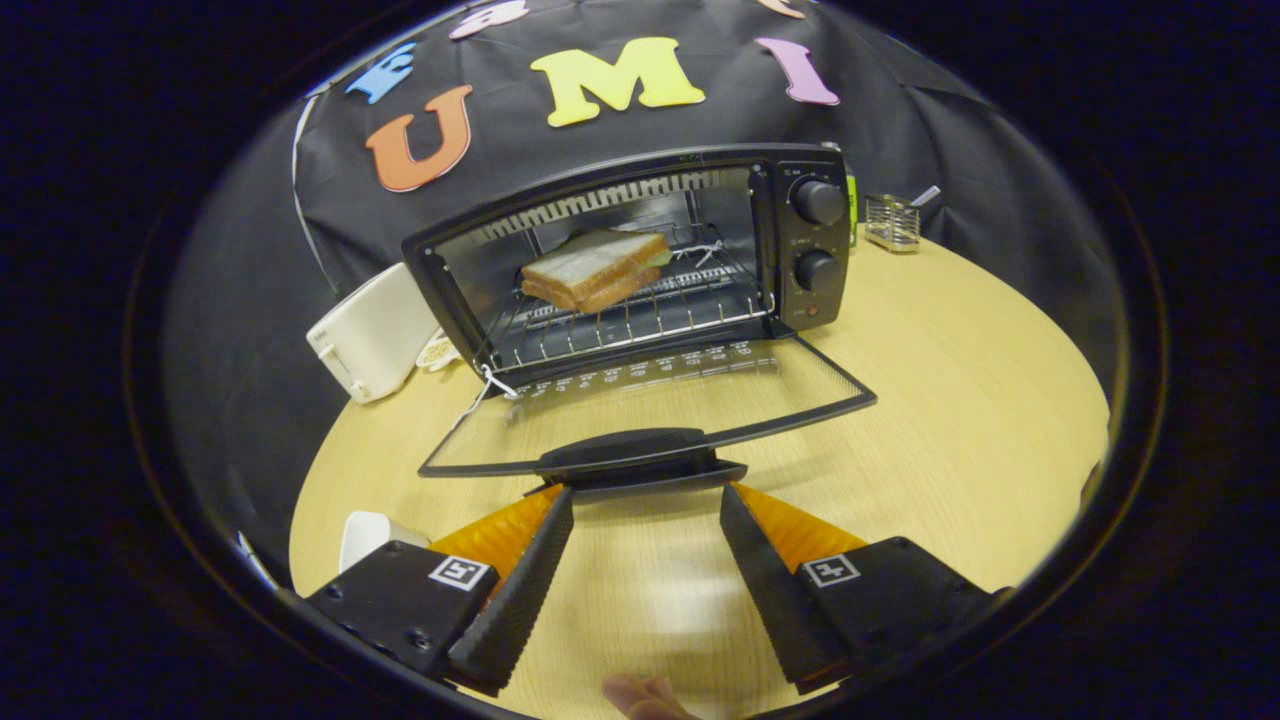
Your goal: Open the toaster oven, put the food inside, and close the toaster oven door.
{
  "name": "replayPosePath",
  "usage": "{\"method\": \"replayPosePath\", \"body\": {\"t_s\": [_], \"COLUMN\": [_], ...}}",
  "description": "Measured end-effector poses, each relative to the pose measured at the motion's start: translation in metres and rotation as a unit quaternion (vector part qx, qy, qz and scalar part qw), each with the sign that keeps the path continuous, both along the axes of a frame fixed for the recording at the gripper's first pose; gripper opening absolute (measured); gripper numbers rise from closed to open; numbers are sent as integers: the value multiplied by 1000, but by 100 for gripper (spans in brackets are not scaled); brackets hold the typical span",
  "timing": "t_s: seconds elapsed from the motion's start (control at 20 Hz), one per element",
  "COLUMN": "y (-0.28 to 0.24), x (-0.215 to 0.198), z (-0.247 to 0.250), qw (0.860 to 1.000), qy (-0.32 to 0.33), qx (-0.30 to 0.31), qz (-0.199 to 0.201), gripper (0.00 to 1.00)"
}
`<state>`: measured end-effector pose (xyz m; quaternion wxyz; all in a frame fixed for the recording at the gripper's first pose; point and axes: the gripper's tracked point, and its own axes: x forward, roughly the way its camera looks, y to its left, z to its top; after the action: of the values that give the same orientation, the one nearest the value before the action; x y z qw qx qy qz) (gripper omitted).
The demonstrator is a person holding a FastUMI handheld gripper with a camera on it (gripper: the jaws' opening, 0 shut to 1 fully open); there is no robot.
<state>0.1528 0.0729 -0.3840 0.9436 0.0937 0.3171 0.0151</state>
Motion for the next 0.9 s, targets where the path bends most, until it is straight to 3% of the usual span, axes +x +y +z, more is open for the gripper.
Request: {"method": "replayPosePath", "body": {"t_s": [0.2, 0.55, 0.9], "y": [1, 2, -23], "x": [-2, 10, 10], "z": [18, 80, 122], "qw": [999, 989, 985], "qy": [-30, -143, -167], "qx": [-13, -39, -38], "qz": [-2, 14, -1], "gripper": [98, 98, 98]}}
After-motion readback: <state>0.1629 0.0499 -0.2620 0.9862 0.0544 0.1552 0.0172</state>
